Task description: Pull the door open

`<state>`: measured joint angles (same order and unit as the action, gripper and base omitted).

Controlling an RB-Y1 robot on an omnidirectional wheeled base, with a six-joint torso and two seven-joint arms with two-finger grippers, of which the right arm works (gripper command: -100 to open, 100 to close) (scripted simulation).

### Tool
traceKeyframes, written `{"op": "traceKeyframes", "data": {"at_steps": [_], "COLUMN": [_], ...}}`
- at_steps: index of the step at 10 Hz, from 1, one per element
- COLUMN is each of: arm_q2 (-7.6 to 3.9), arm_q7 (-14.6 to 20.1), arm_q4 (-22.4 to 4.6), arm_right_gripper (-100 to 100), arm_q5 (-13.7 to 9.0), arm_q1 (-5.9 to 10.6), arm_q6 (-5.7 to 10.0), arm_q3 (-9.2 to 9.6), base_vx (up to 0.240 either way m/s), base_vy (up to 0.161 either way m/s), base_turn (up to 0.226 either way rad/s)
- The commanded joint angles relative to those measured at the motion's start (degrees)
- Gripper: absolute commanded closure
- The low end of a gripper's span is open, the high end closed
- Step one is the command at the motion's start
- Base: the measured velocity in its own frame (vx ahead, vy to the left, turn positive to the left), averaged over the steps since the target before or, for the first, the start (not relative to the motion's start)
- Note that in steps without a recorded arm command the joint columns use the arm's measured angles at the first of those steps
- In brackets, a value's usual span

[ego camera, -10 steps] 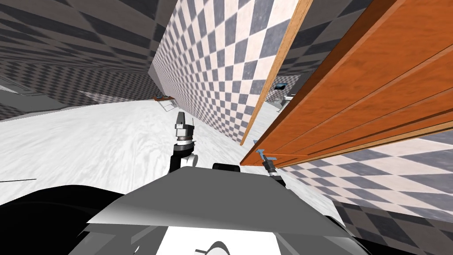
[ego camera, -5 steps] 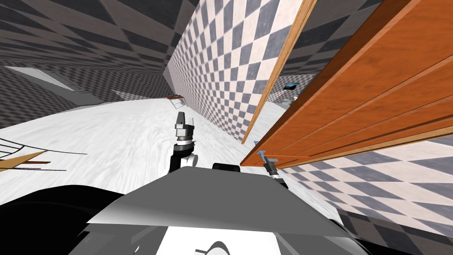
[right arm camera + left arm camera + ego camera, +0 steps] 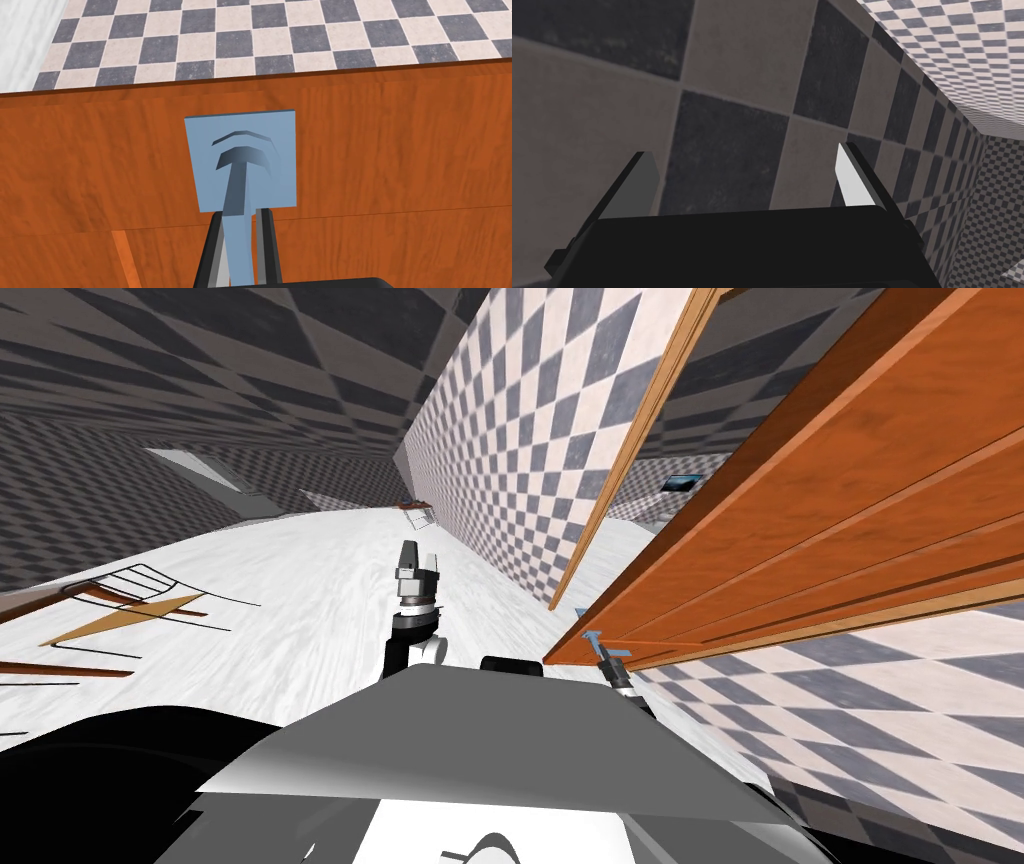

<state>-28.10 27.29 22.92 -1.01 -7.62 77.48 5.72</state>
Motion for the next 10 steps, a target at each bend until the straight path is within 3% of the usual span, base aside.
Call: {"op": "traceKeyframes", "data": {"at_steps": [1, 2, 4, 10], "arm_q2": [0.00, 0.29, 0.29, 0.98], "arm_q7": [0.0, -0.2, -0.2, -1.1], "arm_q4": [0.0, 0.4, 0.4, 2.4], "arm_right_gripper": [100, 100, 100, 100], "arm_q5": [0.0, 0.0, 0.0, -0.5], "arm_q1": [0.00, 0.62, 0.62, 3.60], "arm_q6": [0.00, -0.96, -0.96, -5.51], "arm_q3": [0.00, 0.50, 0.50, 2.00], "base_vx": [-0.081, -0.139, -0.118, -0.186], "base_vy": [-0.023, -0.027, -0.031, -0.064], "base_turn": [0.026, 0.092, 0.041, 0.086]}}
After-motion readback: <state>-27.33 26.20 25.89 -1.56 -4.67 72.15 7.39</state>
